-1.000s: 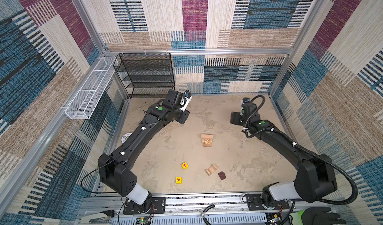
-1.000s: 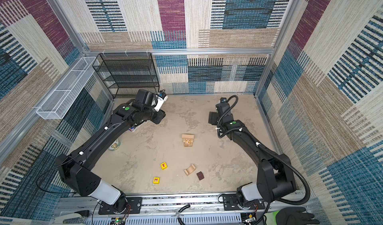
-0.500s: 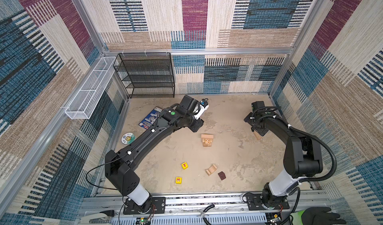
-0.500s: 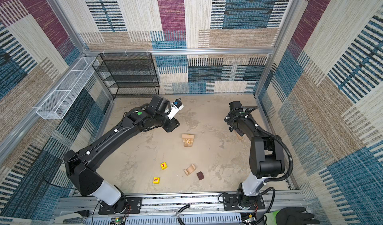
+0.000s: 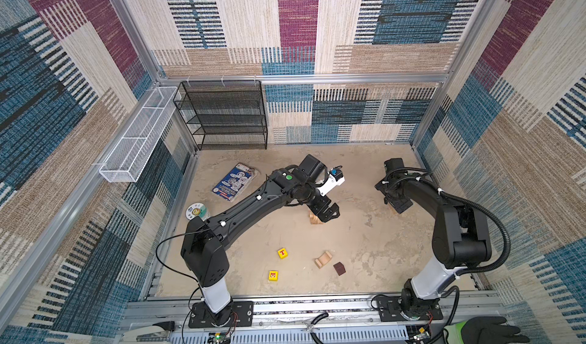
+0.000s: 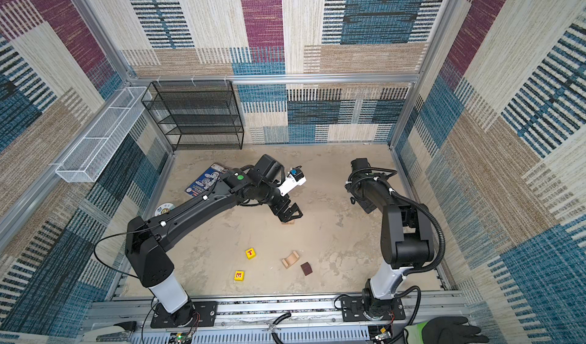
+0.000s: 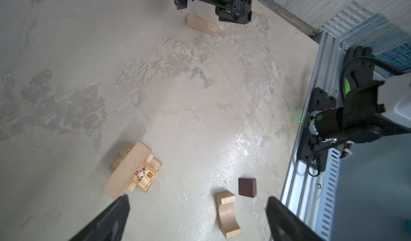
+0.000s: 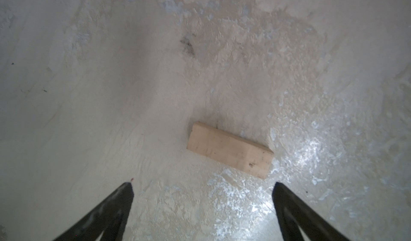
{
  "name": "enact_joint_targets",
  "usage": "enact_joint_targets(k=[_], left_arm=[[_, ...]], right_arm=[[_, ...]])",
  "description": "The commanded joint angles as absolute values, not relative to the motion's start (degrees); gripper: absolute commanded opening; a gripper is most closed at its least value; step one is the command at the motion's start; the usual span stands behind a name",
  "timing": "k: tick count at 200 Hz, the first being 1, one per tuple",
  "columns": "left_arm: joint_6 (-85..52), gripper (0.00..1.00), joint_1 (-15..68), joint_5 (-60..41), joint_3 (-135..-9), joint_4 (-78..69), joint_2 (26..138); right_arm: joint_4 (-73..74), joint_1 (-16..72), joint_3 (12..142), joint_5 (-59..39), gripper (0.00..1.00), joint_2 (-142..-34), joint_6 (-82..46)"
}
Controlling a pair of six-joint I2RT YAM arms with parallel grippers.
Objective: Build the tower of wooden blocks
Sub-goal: 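Move the right gripper toward the pine block lying farther from the robot, then lower the open right gripper over the far pine block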
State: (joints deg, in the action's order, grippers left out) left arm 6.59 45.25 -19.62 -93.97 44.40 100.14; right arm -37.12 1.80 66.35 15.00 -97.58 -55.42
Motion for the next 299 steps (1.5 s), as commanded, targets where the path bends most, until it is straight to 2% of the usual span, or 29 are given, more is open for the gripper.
enact_joint_targets(k=[1, 106, 199, 299], left_arm=[[6.8, 1.00, 45.3, -21.4, -94.3, 44.7, 99.8], [8.2, 0.99, 45.5, -18.2, -93.0, 44.0, 97.6], [7.9, 0.97, 45.9, -14.6, -92.8, 44.0, 98.0], [7.8, 0.97, 46.0, -14.2, -92.9, 44.3, 98.4]], right_arm=[[-36.4, 1.8, 66.8, 15.5, 1.00, -97.5, -55.1], [-38.0, 1.7, 66.6, 14.7, 1.00, -95.3, -54.8], [-38.2, 0.1, 67.8, 10.2, 1.00, -100.0, -56.2], [-37.7, -2.8, 67.0, 10.5, 1.00, -102.0, -59.1]])
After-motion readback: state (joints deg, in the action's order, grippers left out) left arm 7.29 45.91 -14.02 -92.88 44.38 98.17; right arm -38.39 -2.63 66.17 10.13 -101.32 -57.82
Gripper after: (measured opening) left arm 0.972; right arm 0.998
